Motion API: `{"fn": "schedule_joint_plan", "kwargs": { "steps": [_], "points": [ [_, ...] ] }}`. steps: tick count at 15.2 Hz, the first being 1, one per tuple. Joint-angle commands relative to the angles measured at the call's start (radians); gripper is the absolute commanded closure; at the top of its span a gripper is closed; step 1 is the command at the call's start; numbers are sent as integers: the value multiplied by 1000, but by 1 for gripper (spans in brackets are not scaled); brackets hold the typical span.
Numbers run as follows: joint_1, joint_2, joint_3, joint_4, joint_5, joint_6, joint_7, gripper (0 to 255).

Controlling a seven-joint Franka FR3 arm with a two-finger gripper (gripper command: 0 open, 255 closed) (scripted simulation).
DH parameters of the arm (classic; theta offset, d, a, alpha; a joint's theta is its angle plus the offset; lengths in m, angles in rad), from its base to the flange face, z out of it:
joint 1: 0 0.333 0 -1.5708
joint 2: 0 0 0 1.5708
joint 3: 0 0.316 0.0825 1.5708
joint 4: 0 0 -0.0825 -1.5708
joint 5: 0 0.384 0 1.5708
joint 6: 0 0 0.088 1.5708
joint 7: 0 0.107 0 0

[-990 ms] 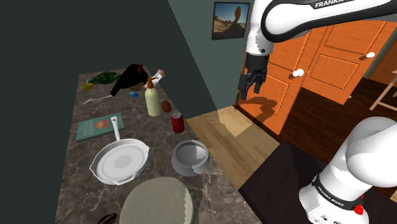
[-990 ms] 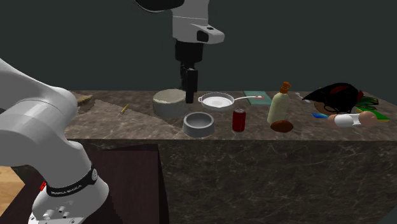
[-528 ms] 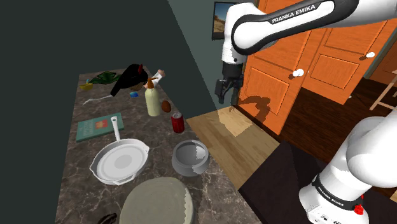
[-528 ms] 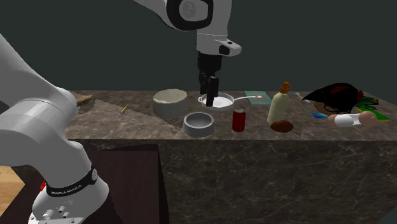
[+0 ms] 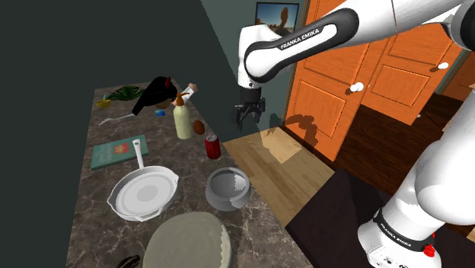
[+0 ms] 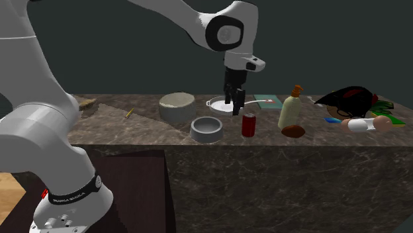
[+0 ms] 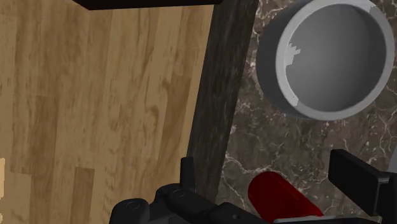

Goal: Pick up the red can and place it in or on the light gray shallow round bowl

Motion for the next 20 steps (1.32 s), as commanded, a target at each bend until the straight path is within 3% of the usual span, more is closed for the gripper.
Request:
{"fn": "schedule_joint_plan", "kwargs": {
  "steps": [1,13,20],
  "points": [
    [9,83,6,68,-16,19,24,0],
    [92,558,0,592,-103,-10,123,0],
    [95,600,-5,563,-109,61,127,0]
  ]
}}
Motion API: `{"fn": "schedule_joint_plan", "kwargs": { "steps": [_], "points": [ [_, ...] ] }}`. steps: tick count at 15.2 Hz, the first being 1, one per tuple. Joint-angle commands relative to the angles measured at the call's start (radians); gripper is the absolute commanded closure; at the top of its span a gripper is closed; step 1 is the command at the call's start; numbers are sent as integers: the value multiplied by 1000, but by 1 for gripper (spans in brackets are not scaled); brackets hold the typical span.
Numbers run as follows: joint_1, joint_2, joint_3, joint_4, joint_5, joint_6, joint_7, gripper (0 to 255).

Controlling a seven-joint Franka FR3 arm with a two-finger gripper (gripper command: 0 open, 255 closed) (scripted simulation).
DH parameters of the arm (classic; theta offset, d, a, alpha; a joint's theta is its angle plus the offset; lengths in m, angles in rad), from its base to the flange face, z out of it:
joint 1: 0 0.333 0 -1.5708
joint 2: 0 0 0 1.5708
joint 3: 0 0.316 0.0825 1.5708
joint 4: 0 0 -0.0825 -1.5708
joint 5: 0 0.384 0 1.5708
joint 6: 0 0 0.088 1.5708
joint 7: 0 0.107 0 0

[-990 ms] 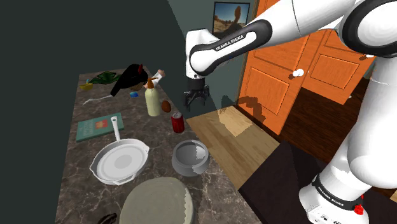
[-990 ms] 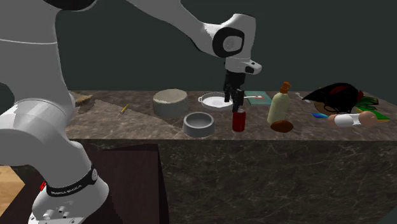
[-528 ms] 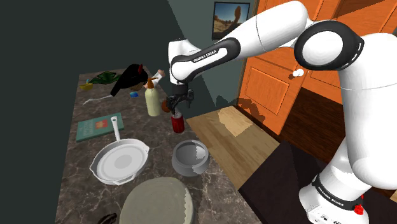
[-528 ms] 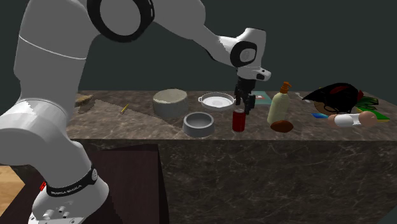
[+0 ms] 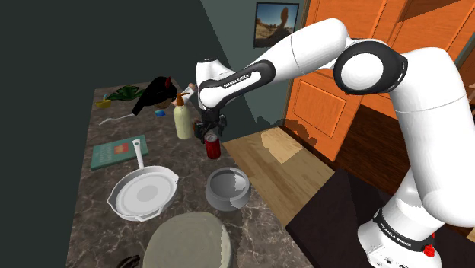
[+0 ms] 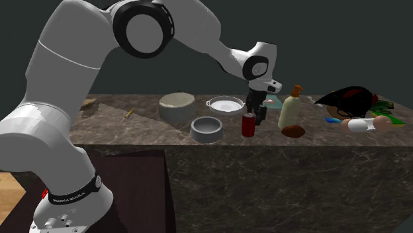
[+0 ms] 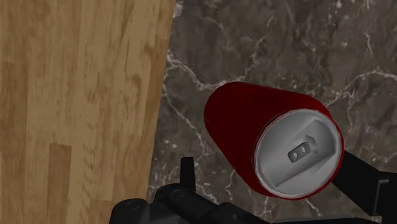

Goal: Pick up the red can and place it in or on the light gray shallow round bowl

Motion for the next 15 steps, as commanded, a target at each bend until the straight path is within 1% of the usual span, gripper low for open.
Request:
{"fn": "schedule_joint_plan", "kwargs": {
  "steps": [1,8,9,15],
  "points": [
    [1,8,-1,-9,-1,17,2,0],
    [1,8,-1,-9,-1,17,2,0],
    [1,8,-1,-9,-1,17,2,255],
    [1,8,-1,-8,-1,16,2,255]
  ]
}}
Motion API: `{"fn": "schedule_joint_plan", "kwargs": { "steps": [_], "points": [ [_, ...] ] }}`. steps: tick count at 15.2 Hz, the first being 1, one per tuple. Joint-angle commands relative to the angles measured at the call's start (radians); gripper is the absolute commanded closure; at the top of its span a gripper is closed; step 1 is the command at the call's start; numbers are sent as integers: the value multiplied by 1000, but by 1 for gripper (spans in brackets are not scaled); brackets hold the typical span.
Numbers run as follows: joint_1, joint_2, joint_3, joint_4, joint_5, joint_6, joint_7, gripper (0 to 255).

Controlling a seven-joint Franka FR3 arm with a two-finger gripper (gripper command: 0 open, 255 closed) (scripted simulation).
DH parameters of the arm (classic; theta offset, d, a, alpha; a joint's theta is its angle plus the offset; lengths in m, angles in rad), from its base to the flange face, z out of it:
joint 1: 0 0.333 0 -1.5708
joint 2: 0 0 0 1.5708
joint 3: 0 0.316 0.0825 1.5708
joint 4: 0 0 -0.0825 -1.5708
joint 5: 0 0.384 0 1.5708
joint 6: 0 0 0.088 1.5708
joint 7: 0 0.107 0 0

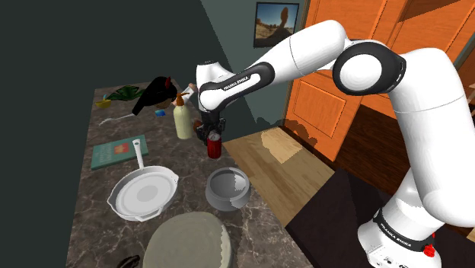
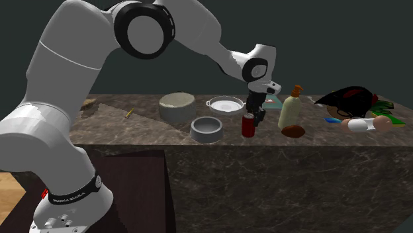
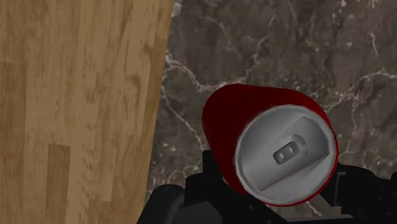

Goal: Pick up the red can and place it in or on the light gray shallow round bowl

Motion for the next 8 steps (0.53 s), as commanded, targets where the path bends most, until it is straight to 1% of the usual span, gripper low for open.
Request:
{"fn": "schedule_joint_plan", "kwargs": {
  "steps": [1,3,8],
  "points": [
    [0,0,0,0,0,0,0,255],
    [0,0,0,-1,0,0,0,255],
    [-2,-31,3,17,4,-49,-2,255]
  ]
}}
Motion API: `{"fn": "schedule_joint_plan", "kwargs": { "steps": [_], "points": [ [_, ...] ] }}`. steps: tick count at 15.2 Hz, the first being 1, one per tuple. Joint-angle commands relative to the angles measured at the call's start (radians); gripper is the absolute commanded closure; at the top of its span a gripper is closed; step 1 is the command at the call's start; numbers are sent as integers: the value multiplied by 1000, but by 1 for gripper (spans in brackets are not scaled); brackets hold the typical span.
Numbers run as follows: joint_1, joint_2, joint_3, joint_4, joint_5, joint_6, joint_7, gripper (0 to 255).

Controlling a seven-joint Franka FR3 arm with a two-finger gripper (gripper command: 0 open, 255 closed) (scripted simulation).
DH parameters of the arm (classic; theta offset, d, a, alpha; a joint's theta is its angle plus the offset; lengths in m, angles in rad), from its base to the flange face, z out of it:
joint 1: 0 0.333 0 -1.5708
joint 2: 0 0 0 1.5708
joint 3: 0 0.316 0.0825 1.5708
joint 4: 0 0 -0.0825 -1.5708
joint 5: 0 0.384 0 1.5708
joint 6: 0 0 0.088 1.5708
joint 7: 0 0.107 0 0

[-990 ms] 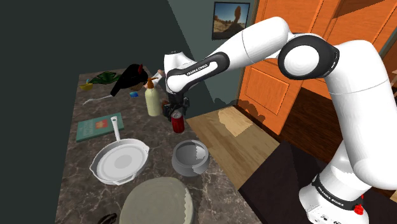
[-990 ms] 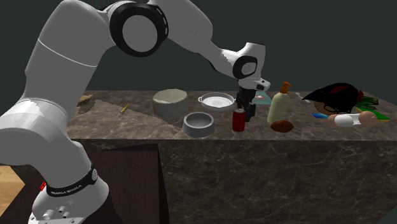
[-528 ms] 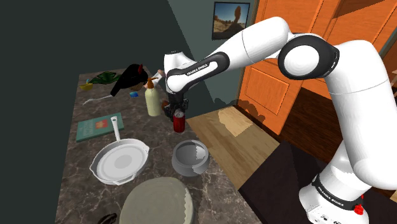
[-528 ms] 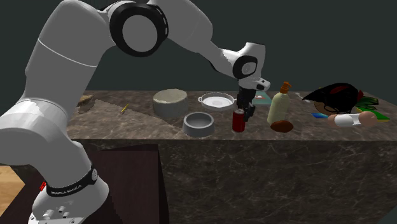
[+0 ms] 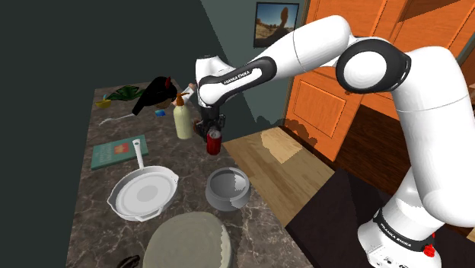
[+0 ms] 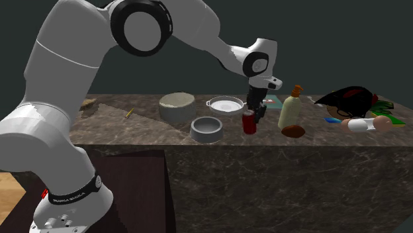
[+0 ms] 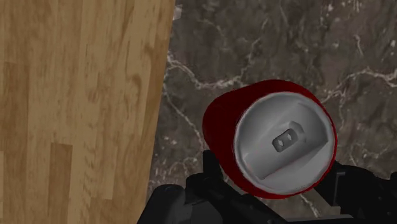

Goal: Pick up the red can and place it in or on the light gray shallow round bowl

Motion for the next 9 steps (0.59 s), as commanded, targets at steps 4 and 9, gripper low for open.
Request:
{"fn": "schedule_joint_plan", "kwargs": {
  "steps": [4,9],
  "points": [
    [-2,-30,3,21,4,-51,-2,255],
    [-2,-54,5,51,8,-105,-4,255]
  ]
}}
